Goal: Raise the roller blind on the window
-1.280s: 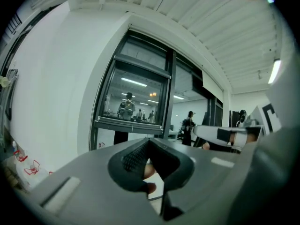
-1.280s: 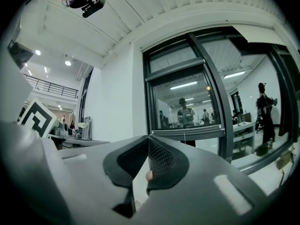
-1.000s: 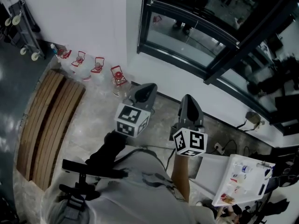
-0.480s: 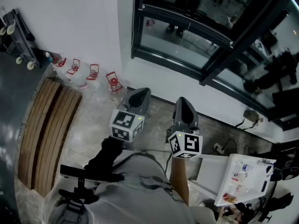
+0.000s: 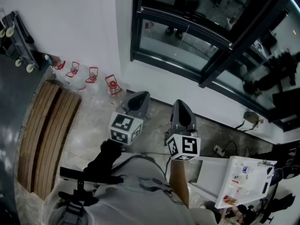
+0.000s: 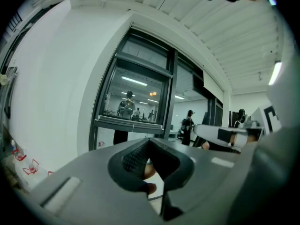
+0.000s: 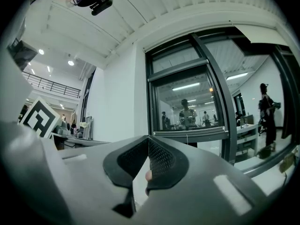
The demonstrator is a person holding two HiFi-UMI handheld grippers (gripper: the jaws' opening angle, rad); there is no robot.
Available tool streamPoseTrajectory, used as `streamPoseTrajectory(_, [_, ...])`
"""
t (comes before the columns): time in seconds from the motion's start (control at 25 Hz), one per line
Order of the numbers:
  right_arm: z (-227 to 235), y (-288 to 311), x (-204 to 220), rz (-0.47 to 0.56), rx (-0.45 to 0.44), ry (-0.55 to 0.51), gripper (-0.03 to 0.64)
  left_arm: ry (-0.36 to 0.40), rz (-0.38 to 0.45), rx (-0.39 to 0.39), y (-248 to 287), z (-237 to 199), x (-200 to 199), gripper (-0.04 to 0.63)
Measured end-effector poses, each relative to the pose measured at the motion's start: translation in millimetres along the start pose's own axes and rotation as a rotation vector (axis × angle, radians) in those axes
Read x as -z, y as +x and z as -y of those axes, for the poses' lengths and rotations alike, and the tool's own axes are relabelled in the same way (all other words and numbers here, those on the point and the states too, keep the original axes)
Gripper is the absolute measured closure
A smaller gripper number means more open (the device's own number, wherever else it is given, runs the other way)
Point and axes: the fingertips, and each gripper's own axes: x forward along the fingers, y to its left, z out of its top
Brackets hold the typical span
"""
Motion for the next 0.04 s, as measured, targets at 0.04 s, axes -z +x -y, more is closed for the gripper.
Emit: streamPoseTrajectory(0.04, [-0.4,0.0,0.4,-0.002,-0.003,-0.001,0.618,-0.001,-0.001,-0.001,-0.2,-0.4,0.2,0.598])
